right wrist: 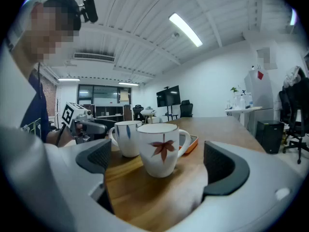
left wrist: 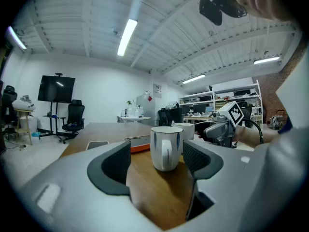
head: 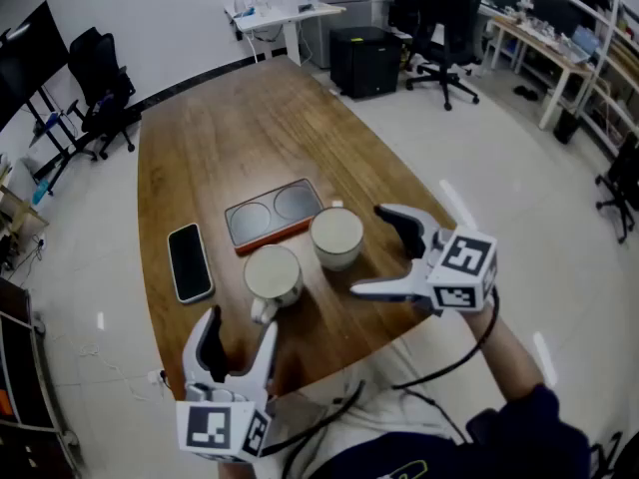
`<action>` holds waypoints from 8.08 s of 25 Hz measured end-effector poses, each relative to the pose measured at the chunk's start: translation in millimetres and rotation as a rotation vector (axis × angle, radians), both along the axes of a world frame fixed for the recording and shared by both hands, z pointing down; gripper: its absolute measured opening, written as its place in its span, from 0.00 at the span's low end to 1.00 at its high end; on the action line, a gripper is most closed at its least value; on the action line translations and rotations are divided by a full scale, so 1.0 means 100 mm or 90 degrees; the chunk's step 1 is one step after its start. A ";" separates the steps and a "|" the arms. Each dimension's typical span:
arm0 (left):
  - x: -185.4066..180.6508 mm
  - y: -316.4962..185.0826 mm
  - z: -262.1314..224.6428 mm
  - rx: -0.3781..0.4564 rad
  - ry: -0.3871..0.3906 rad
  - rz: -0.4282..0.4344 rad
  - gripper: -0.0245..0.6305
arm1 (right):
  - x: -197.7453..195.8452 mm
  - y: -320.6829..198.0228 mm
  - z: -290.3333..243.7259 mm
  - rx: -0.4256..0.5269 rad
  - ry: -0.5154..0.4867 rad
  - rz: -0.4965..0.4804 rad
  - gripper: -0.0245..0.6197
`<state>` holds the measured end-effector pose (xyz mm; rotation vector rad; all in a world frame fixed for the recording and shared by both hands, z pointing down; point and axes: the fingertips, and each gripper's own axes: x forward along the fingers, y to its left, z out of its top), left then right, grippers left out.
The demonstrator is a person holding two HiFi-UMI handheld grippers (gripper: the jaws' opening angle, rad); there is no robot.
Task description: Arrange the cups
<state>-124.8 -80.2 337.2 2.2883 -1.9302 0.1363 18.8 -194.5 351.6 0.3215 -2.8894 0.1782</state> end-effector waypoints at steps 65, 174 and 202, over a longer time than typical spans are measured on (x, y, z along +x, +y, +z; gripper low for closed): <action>0.05 0.31 0.03 0.010 -0.001 0.137 0.04 | -0.96 0.64 -0.36 0.371 0.830 -0.607 0.72; 0.14 0.36 0.02 0.022 -0.015 0.176 0.04 | -1.93 -0.65 0.40 0.246 0.843 -0.562 0.72; 0.12 0.13 0.07 -0.015 0.019 0.186 0.04 | -1.27 0.17 -1.98 0.496 -0.025 -0.356 0.85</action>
